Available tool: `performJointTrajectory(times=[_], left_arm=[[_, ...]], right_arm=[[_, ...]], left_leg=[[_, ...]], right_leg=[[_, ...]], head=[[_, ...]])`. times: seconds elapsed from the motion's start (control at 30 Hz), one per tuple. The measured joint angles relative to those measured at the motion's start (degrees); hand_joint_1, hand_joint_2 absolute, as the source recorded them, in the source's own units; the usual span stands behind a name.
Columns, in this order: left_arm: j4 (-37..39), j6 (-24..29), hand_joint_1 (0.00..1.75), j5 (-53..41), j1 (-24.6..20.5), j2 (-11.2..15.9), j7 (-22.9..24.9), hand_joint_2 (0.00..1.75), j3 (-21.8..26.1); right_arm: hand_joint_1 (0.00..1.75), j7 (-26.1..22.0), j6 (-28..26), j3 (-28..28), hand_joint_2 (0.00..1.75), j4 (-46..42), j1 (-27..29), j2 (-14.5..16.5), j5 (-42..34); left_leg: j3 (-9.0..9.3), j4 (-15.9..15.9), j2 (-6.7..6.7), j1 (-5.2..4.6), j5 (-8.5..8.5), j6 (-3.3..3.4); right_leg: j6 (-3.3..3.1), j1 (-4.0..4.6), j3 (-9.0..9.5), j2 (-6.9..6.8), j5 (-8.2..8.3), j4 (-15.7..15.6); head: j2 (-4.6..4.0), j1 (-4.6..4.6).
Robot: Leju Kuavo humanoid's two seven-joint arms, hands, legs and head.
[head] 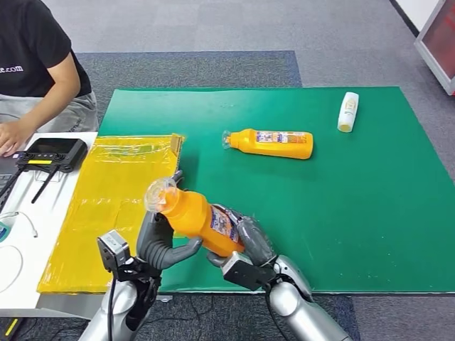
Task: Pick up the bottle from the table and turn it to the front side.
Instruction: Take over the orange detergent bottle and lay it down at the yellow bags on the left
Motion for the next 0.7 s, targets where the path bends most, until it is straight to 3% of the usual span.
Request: performJointTrajectory(times=[0.43,0.57,0.7], left_arm=[[4.84,-2.27,0.00,-0.39,-6.41,0.09,3.06,1.75,-2.24],[5.83,-2.15,1.73,-1.08,-7.47,0.14,3.08,1.75,-2.62],[6.05,-0.08,1.75,-4.92,-8.63,0.42,2.91,1.75,-3.84]], right_arm=[[1.75,0.69,1.68,3.93,1.75,-0.04,-4.04,1.74,-1.42],[1.75,0.91,1.68,4.29,1.75,-0.04,-4.79,1.76,-1.69],[1.75,1.21,1.39,4.33,1.75,-0.04,-5.30,1.76,-2.25]], left_leg=[[-0.03,0.00,0.00,-0.01,0.06,0.02],[-0.06,0.00,0.00,-0.01,0.06,0.02],[-0.07,0.00,0.00,-0.01,0.06,0.02]], right_leg=[[0.01,-0.01,-0.02,-0.01,0.04,0.00],[0.01,-0.01,-0.05,-0.01,0.04,0.00],[0.01,0.00,-0.06,0.00,0.04,0.00]], head=[[0.00,0.01],[0.00,0.00],[0.00,0.00]])
